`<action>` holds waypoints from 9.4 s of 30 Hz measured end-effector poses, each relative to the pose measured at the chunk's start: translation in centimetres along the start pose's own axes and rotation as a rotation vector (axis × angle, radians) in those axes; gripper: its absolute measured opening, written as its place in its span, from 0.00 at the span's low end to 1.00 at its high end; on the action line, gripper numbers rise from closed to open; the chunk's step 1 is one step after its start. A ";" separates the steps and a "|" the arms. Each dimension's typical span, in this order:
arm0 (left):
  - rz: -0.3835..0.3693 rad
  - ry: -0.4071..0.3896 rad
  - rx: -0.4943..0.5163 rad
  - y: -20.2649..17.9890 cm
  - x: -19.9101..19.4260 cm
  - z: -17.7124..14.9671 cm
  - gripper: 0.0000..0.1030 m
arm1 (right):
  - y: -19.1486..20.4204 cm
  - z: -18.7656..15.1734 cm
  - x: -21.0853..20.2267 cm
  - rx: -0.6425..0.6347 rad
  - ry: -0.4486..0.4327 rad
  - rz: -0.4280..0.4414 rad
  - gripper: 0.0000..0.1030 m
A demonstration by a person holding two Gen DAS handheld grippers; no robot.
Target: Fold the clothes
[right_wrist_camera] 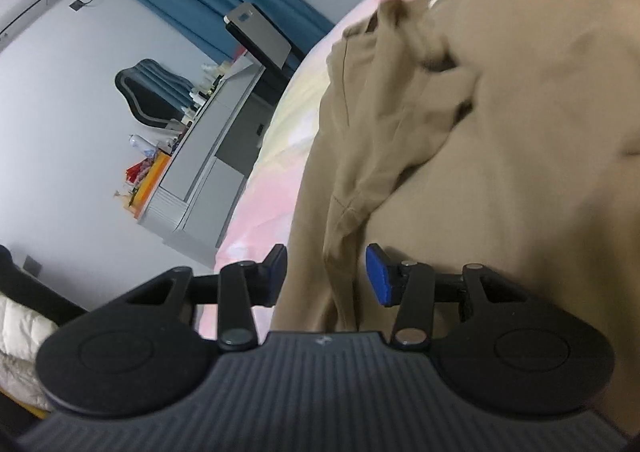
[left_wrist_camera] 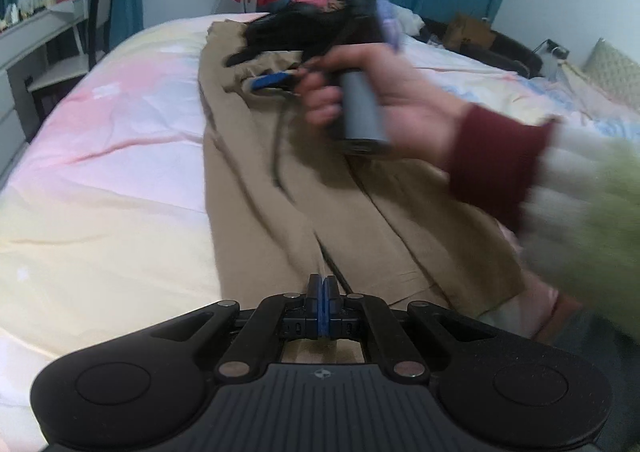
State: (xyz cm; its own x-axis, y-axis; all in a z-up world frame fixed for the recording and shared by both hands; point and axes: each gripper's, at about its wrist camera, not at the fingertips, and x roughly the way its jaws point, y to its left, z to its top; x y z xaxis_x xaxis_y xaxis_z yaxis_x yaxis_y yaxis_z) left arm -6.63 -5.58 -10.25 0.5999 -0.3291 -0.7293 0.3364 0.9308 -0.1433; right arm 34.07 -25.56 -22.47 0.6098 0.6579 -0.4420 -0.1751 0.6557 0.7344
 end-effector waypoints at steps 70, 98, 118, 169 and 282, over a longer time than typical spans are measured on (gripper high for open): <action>-0.140 -0.176 -0.114 3.0 10.5 7.9 0.97 | -15.2 12.1 -19.8 0.076 -0.644 -0.590 0.07; -0.299 0.045 0.064 -3.9 15.7 4.5 0.09 | -18.2 6.9 -15.0 0.352 -0.397 -0.322 0.75; -0.568 -0.011 0.036 -6.7 18.5 4.6 0.06 | -16.8 13.5 -17.1 0.014 -0.633 -0.403 0.09; -0.481 -0.050 0.237 -13.9 18.1 1.2 0.07 | -8.2 -1.9 -34.6 0.058 -0.661 -0.551 0.80; -0.426 0.023 -0.196 -4.9 14.3 4.4 0.65 | -2.5 -7.3 -33.1 -0.014 -0.567 -0.441 0.77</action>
State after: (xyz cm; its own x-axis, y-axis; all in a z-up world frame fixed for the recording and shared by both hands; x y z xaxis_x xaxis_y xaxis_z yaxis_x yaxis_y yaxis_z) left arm 3.48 -15.54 -16.98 0.4214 -0.6865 -0.5926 0.4043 0.7271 -0.5548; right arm 8.66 -46.30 -13.47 0.9330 0.0395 -0.3576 0.1723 0.8235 0.5405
